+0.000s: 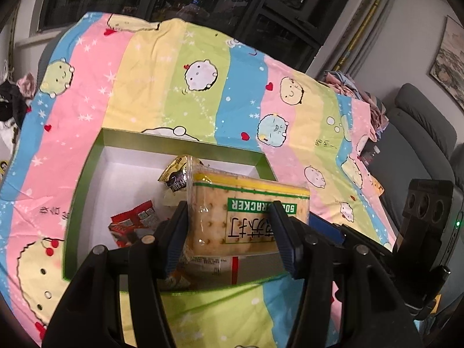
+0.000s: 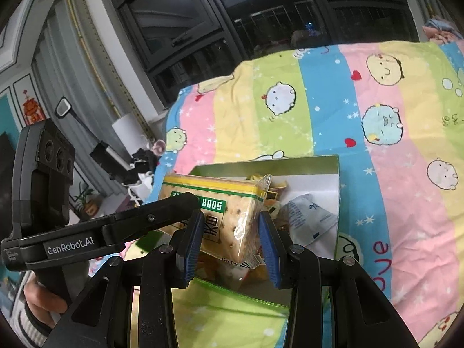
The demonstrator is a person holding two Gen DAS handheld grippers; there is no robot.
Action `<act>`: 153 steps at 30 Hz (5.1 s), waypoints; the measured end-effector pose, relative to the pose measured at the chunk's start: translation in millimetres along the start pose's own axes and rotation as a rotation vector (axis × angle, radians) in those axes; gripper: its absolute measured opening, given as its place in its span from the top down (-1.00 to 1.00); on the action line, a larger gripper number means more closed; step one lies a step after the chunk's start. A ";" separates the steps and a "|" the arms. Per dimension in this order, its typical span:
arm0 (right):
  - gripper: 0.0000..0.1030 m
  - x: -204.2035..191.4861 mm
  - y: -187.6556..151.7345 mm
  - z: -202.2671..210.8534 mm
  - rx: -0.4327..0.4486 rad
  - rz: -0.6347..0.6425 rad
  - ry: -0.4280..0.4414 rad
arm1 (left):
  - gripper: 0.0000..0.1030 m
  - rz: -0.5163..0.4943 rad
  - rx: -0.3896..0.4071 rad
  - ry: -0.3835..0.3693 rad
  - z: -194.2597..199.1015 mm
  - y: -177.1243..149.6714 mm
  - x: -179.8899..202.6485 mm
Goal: Organize snacks
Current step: 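Carry the cracker packet over the green box and lower it inside, then open the right gripper to release the cracker packet in the box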
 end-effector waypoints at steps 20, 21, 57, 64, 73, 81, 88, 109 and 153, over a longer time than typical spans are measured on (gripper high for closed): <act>0.21 18.8 1.0 -44.5 -0.115 -0.015 -0.023 | -0.08 0.087 -0.076 -0.008 -42.8 2.3 -32.1; 0.21 19.2 0.6 -45.5 -0.119 -0.016 -0.024 | -0.08 0.088 -0.078 -0.007 -43.6 2.1 -32.6; 0.21 21.0 -6.9 -63.9 -0.204 -0.019 -0.063 | -0.08 0.117 -0.168 0.076 -58.5 -3.3 -43.4; 0.21 19.2 -7.7 -63.3 -0.211 -0.007 -0.070 | -0.04 0.112 -0.176 0.085 -58.5 -4.0 -43.6; 0.21 17.1 -7.4 -64.0 -0.227 0.015 -0.098 | -0.05 0.104 -0.191 0.105 -60.7 -4.6 -41.6; 0.21 16.6 -6.2 -65.6 -0.236 0.015 -0.109 | -0.07 0.104 -0.198 0.134 -60.5 -3.8 -42.3; 0.21 17.0 -6.8 -65.9 -0.242 0.009 -0.117 | -0.05 0.104 -0.200 0.156 -59.6 -3.6 -41.3; 0.21 16.0 -8.0 -67.8 -0.281 0.014 -0.154 | -0.22 0.087 -0.213 0.222 -56.5 -4.1 -41.3; -0.98 0.6 7.7 6.7 -0.137 0.187 -0.366 | -0.99 -0.033 -0.116 0.372 16.4 -9.3 9.7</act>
Point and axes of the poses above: each gripper's, at about its wrist camera, not at the fingertips, and z roughly against the way its jaws point, x to its right, y to its top, the point moved 4 cm from there along -z, roughly the way its jaws point, and after that the axes turned 15 degrees about -y, right-handed, at the moved point
